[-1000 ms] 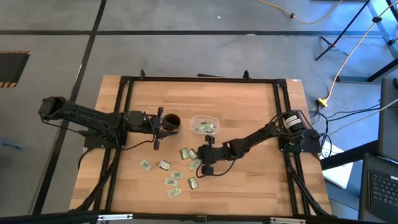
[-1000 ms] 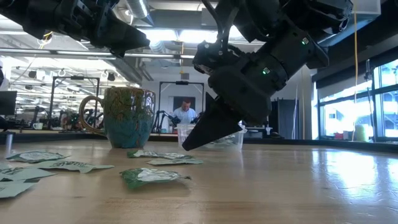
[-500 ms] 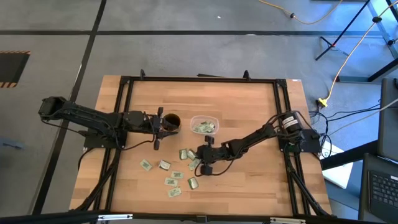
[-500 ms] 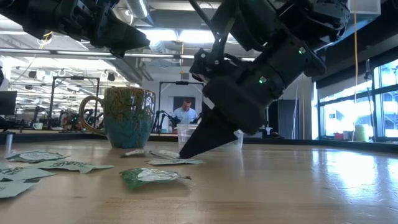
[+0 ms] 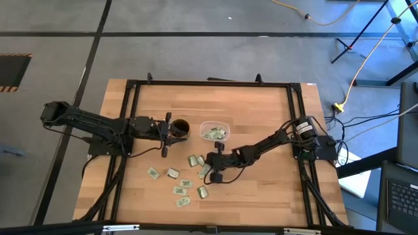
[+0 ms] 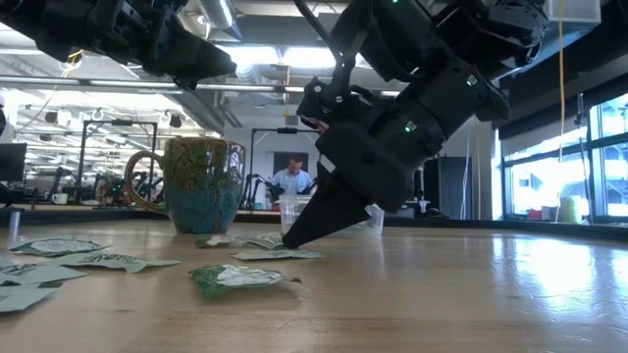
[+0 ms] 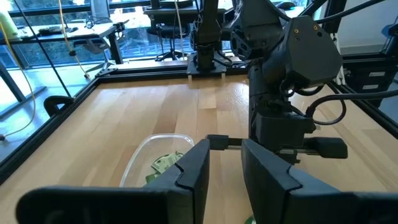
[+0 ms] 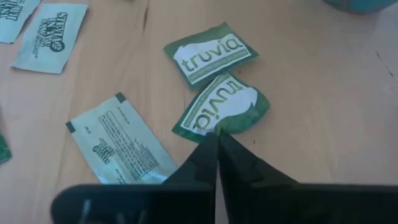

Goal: Pick and place items into bin
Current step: Put the green truvia pack into the transparent bin

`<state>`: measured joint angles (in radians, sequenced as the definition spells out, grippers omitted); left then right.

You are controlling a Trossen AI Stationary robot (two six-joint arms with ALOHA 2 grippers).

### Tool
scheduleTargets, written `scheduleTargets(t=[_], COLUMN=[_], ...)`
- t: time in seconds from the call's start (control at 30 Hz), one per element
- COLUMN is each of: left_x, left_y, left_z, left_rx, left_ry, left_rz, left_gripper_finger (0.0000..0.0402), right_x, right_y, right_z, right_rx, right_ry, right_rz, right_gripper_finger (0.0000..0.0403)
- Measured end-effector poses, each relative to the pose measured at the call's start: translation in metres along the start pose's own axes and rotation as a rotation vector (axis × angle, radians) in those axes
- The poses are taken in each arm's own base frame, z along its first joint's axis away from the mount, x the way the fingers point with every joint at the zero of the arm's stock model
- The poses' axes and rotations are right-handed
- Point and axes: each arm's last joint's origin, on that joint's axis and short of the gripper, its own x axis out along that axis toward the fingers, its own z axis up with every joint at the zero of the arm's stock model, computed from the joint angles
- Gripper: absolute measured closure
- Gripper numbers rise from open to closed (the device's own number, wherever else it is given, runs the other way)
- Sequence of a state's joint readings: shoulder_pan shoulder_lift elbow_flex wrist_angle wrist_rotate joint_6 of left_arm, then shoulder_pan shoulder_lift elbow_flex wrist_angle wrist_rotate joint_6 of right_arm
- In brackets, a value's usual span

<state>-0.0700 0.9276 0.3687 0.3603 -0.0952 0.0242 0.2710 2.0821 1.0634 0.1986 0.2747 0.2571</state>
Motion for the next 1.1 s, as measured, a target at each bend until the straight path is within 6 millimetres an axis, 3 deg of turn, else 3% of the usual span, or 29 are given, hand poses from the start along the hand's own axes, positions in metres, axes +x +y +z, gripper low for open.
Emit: scheduleTargets(t=[0.17, 0.3, 0.4, 0.57, 0.8, 0.97, 1.1], left_x=[0.0, 0.0, 0.0, 0.0, 0.0, 0.0, 0.0], left_y=[0.0, 0.0, 0.0, 0.0, 0.0, 0.0, 0.0], left_z=[0.0, 0.0, 0.0, 0.0, 0.0, 0.0, 0.0], left_rx=[-0.001, -0.001, -0.002, -0.002, -0.002, -0.003, -0.002], left_ry=[0.0, 0.0, -0.001, -0.001, -0.001, 0.0, 0.0], left_rz=[0.0, 0.0, 0.0, 0.0, 0.0, 0.001, 0.0], left_gripper_finger=[0.0313, 0.0313, 0.0313, 0.0313, 0.0313, 0.0313, 0.0313], right_x=[-0.012, -0.042, -0.069, -0.092, -0.075, -0.052, -0.045], right_y=[-0.001, -0.007, -0.023, -0.054, -0.092, -0.102, -0.106], right_z=[0.008, 0.026, 0.044, 0.058, 0.053, 0.039, 0.034], right_rx=[-0.023, -0.068, -0.028, 0.024, 0.138, 0.145, 0.167], right_ry=[-0.004, -0.008, -0.028, -0.05, 0.028, 0.108, 0.127], right_rz=[0.019, 0.016, -0.069, -0.234, -0.276, -0.282, -0.305], right_gripper_finger=[0.0394, 0.04, 0.0398, 0.0385, 0.0383, 0.0383, 0.0381])
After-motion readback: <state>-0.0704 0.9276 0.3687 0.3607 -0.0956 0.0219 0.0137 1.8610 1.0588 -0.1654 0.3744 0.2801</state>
